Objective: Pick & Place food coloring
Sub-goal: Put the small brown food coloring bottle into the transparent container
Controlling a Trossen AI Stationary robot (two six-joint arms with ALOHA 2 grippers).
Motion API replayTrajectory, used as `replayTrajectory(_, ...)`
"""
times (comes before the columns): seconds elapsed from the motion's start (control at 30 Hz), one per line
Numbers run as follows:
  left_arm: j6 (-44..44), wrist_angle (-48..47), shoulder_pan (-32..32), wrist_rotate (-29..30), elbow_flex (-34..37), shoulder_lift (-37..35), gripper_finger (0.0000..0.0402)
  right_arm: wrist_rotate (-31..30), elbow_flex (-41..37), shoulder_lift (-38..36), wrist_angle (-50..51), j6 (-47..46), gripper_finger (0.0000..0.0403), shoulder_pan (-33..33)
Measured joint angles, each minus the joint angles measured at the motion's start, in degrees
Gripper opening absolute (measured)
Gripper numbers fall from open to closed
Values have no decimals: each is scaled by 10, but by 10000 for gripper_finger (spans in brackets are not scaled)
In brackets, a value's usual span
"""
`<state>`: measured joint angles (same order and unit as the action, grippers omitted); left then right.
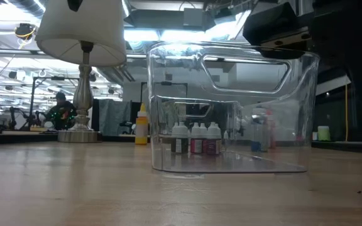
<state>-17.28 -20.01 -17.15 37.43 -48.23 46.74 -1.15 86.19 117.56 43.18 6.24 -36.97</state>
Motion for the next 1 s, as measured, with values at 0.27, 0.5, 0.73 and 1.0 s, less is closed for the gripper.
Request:
replayTrajectory(0.27,0,0,0,0,0,0,59,0,0,0,-1,-1,133,0)
replayTrajectory(0.5,0,0,0,0,0,0,59,-1,0,-1,-15,0,131,-1)
replayTrajectory(0.73,0,0,0,0,0,0,59,9,0,-1,-22,2,110,-5)
replayTrajectory(1.0,0,0,0,0,0,0,59,10,0,-1,-23,2,84,-5)
